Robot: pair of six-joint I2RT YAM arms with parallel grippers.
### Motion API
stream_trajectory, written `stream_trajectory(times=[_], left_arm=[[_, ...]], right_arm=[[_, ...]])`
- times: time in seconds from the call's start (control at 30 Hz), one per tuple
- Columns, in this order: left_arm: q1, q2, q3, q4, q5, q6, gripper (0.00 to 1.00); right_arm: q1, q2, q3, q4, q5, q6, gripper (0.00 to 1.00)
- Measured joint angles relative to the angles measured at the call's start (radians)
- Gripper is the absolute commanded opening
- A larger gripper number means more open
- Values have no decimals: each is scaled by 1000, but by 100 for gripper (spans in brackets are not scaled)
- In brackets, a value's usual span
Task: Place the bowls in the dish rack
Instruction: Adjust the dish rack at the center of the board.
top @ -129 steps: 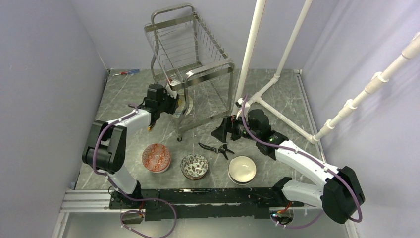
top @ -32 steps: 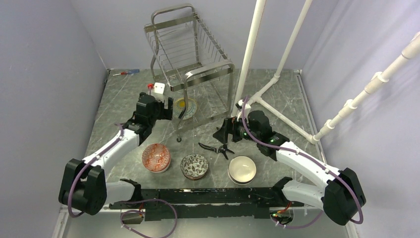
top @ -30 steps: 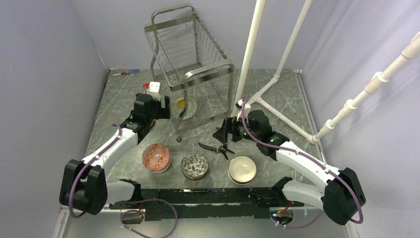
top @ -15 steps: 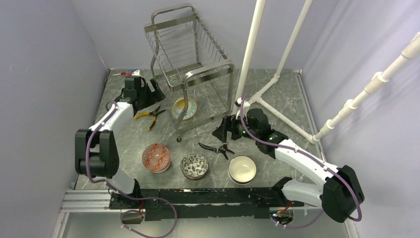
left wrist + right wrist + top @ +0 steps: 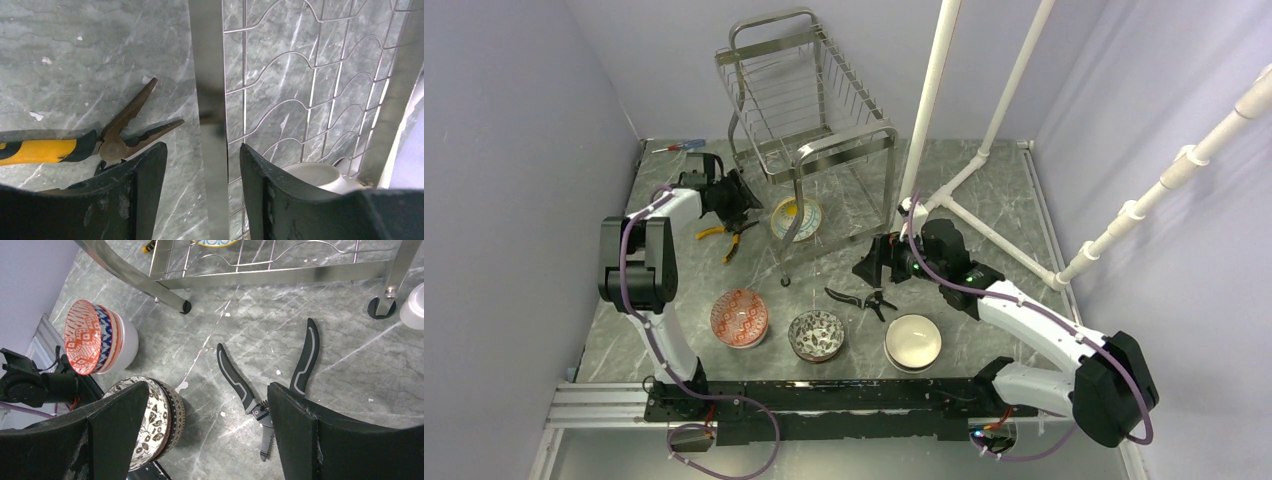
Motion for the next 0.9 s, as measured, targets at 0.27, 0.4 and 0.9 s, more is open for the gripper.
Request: stream_trajectory(times=[0.27,0.4,0.9], left_arm=[[41,19,-10,74,80,-55,43],[57,18,-51,152,127,-104,28],[66,-26,-204,395,142,-231,3]], right_arm=[[0,39,0,6,-12,0,93],[10,42,0,18,-23,-2,93],[40,83,14,60,30,-2,92]])
